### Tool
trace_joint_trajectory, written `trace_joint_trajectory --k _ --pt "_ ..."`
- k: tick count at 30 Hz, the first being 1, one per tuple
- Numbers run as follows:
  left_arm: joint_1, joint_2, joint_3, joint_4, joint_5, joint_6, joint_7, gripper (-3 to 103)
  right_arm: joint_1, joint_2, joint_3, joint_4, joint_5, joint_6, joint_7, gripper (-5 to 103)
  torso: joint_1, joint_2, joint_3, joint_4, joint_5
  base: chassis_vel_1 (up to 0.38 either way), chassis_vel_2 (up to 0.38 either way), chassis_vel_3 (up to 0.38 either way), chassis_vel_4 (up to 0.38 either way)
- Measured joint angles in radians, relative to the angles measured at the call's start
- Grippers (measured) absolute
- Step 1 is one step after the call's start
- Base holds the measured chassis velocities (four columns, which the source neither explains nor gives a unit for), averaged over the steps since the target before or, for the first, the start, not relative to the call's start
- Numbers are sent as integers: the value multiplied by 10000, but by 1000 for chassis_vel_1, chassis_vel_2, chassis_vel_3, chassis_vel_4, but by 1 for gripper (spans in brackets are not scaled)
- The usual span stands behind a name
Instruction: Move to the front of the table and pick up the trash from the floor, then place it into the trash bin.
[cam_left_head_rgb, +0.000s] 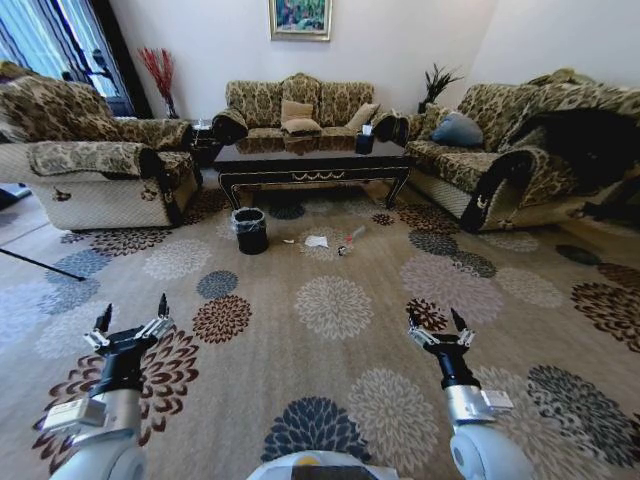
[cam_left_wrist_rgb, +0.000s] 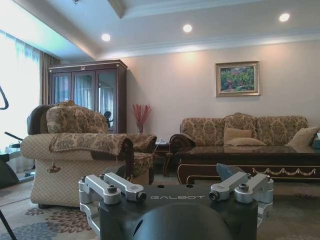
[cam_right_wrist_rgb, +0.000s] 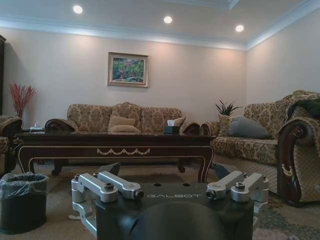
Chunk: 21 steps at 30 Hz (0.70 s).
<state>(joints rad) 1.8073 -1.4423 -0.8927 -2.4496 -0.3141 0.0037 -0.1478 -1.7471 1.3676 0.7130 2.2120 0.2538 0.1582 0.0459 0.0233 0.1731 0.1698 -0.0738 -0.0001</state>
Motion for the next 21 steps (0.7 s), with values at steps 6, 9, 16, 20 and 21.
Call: trace_joint_trajectory --k 6,9,16,20,21 --pt "16 1 -18 -33 -47 17 10 100 -24 -14 8 38 35 -16 21 100 -61 -270 -209 0 0 0 0 0 0" --pt "35 -21 -5 -23 -50 -16 31 100 -27 -4 -2 22 -17 -16 32 100 -94 -409 -313 0 0 0 0 0 0" --pt "81 -32 41 -184 -313 140 8 100 -29 -5 -15 -24 -36 1 36 100 -145 -645 -498 0 0 0 0 0 0" --pt "80 -37 55 -255 -334 207 -10 100 -9 7 -39 -99 -74 23 36 100 -196 -782 -585 0 0 0 0 0 0" --pt "78 -39 60 -260 -335 221 -14 100 -4 12 -50 -123 -85 29 37 100 -206 -838 -631 0 1 0 0 0 0"
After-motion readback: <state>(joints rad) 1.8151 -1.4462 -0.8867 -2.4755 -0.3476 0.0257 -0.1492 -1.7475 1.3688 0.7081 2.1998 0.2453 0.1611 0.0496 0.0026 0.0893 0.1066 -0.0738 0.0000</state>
